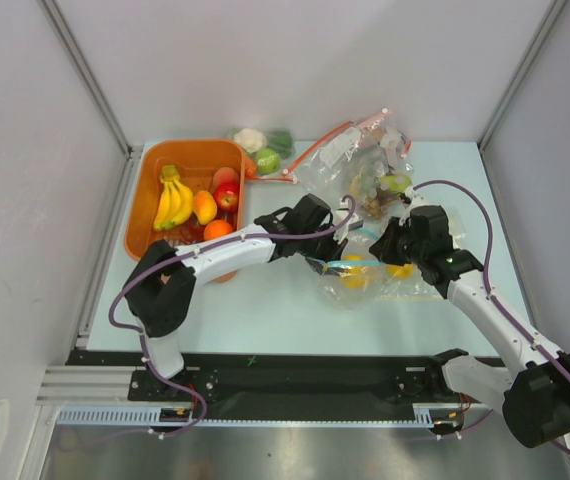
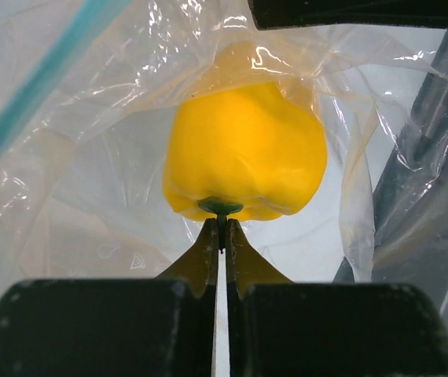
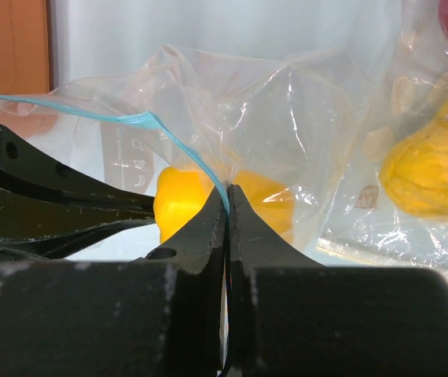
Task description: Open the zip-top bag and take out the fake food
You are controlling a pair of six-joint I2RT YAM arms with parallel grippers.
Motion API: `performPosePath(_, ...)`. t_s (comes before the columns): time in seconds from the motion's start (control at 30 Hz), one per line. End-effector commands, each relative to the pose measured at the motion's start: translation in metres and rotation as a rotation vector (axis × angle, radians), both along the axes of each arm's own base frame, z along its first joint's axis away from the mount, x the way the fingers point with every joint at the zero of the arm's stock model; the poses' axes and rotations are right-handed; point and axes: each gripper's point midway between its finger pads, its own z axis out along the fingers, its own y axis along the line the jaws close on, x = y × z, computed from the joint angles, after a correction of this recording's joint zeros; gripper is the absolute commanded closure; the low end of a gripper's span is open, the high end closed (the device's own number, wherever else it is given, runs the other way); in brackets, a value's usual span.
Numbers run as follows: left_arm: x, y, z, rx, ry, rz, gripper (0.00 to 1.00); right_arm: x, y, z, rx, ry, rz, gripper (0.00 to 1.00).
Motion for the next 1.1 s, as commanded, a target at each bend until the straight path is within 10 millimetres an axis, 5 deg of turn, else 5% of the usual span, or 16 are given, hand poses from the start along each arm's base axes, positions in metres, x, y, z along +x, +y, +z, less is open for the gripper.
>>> performPosePath(0.0, 0.01, 0.002, 0.039, -0.054, -0.067, 0.025, 1.0, 0.004, -0.004, 0.008, -0.008, -0.037, -0.003, 1.0)
performPosePath(0.4, 0.033, 0.011, 0.067, -0.035, -0.182, 0.063, 1.0, -0.004, 0.002, 0.008, -0.023, -0.026, 0.067, 1.0)
performPosePath(0.77, 0.035, 0.006, 0.076, -0.057, -0.181, 0.07, 1.0, -0.011, 0.034, 0.055, -0.092, -0.147, 0.191, 0.97)
performPosePath(1.07, 0.028, 0.008, 0.102, -0.078, -0.188, 0.046, 1.0, -0.01, 0.023, 0.043, -0.222, -0.127, 0.151, 0.97)
